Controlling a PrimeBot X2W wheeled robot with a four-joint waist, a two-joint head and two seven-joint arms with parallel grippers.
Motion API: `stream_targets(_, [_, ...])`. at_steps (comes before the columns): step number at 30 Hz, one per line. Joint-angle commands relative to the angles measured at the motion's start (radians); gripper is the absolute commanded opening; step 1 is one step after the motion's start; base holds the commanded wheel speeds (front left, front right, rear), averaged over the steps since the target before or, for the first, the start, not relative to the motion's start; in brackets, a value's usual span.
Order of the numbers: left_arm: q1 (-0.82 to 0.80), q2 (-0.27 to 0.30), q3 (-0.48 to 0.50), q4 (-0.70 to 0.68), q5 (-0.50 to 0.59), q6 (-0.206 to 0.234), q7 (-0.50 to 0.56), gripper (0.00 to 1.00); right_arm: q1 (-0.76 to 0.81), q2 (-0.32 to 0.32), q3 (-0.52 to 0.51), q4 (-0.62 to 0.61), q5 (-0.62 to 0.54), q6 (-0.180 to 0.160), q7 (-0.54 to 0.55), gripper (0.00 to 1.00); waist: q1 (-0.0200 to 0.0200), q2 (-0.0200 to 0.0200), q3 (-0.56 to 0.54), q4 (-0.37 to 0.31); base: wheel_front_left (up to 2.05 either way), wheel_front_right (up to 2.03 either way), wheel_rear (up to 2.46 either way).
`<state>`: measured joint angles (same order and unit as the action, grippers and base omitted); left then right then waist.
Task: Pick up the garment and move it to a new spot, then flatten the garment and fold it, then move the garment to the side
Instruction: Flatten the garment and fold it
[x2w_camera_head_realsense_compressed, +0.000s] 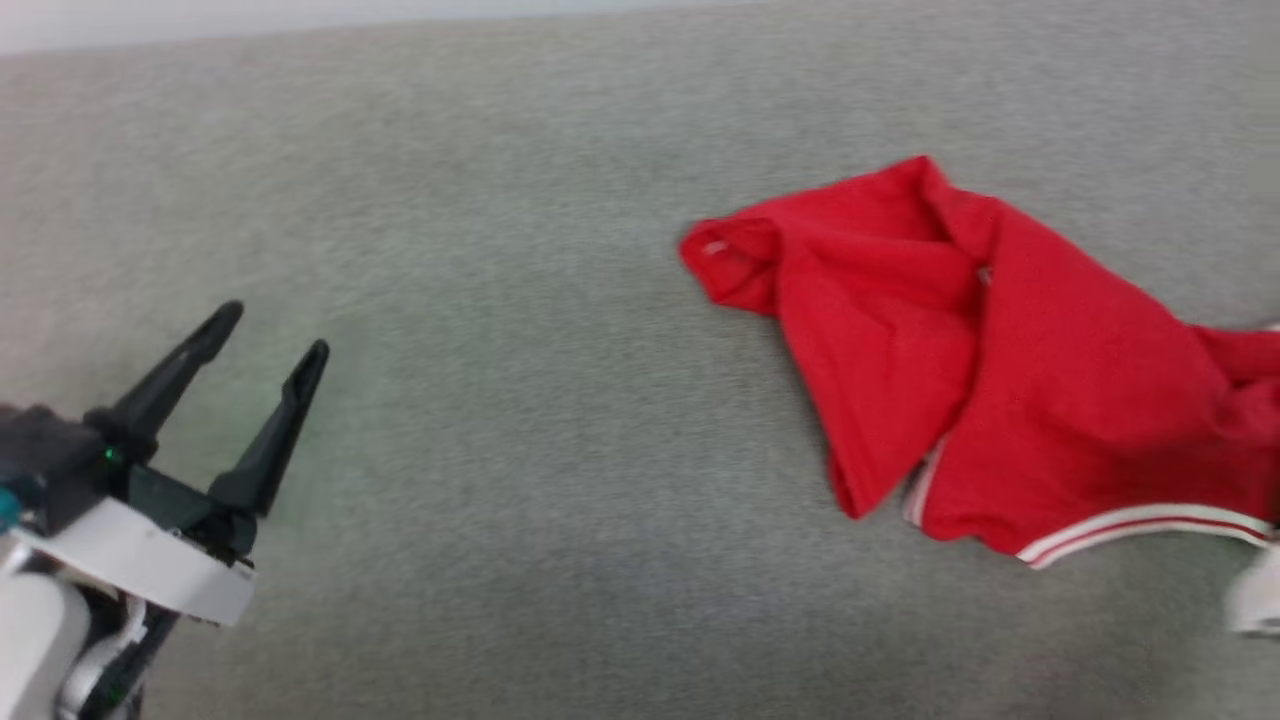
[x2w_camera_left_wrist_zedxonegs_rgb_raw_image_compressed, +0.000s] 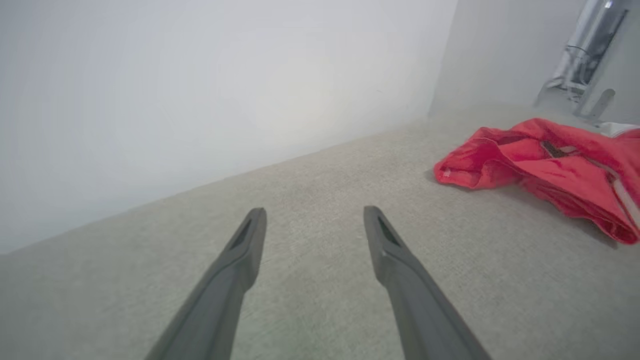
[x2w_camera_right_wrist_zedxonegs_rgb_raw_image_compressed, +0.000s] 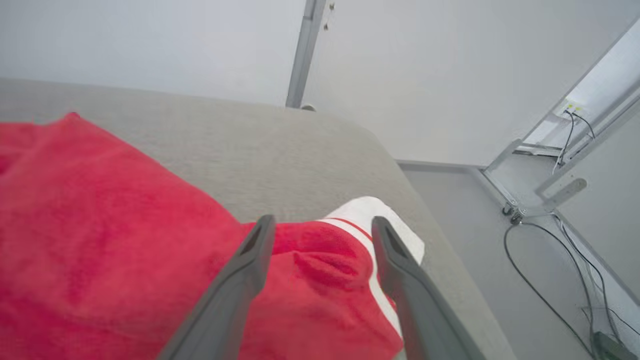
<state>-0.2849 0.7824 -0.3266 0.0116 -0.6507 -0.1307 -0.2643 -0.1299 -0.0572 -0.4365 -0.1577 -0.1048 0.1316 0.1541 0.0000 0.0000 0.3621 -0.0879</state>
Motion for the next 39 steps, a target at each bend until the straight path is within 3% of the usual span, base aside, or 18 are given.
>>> stream_targets(1, [-0.042,0.042,-0.046,-0.004,-0.023,0.0,0.001,1.0,0.029,0.004,0.083,-0.006,0.027,-0.002,-0.047,1.0,0.0,0.0,-0.018,-0.094,0.0,0.0,0.0])
stream_targets(5, [-0.186,0.14,-0.212,-0.013,-0.101,0.0,0.05,1.0,0.076,0.007,0.287,0.009,0.073,-0.002,-0.157,1.0,0.0,0.0,-0.011,-0.181,0.0,0.0,0.0])
stream_targets(9, [-0.376,0.185,-0.376,-0.014,-0.23,0.0,0.2,1.0,0.115,0.007,0.422,0.031,0.128,-0.002,-0.242,1.0,0.0,0.0,0.011,-0.251,0.0,0.0,0.0])
stream_targets(18, [-0.698,0.125,-0.607,0.091,-0.55,0.0,0.68,1.0,0.158,0.008,0.514,0.036,0.192,-0.002,-0.354,1.0,0.0,0.0,0.054,-0.373,0.0,0.0,0.0])
stream_targets(22, [-0.749,0.098,-0.64,0.17,-0.705,0.0,0.89,1.0,0.169,0.008,0.543,0.035,0.205,-0.002,-0.372,1.0,0.0,0.0,0.069,-0.413,0.0,0.0,0.0])
stream_targets(26, [-0.77,0.079,-0.632,0.198,-0.826,0.026,1.022,1.0,0.179,0.008,0.57,0.038,0.216,-0.002,-0.385,1.0,0.0,0.0,0.085,-0.441,0.0,0.0,0.0])
stream_targets(31, [-0.782,0.059,-0.601,0.177,-0.91,0.068,1.059,1.0,0.175,0.008,0.591,0.039,0.23,-0.002,-0.401,1.0,0.0,0.0,0.106,-0.455,0.0,0.0,0.0])
stream_targets(36, [-0.786,0.06,-0.606,0.157,-0.883,0.088,1.045,1.0,0.156,0.008,0.61,0.043,0.24,-0.002,-0.41,1.0,0.0,0.0,0.127,-0.466,0.0,0.0,0.0])
stream_targets(37, [-0.783,0.06,-0.609,0.153,-0.875,0.086,1.043,0.97,0.155,0.008,0.614,0.042,0.242,-0.002,-0.411,1.0,0.0,0.0,0.131,-0.468,0.0,0.0,0.0])
stream_targets(39, [-0.778,0.065,-0.611,0.151,-0.866,0.086,1.037,0.16,0.156,0.008,0.622,0.041,0.245,-0.002,-0.412,1.0,0.0,0.0,0.138,-0.471,0.0,0.0,0.0])
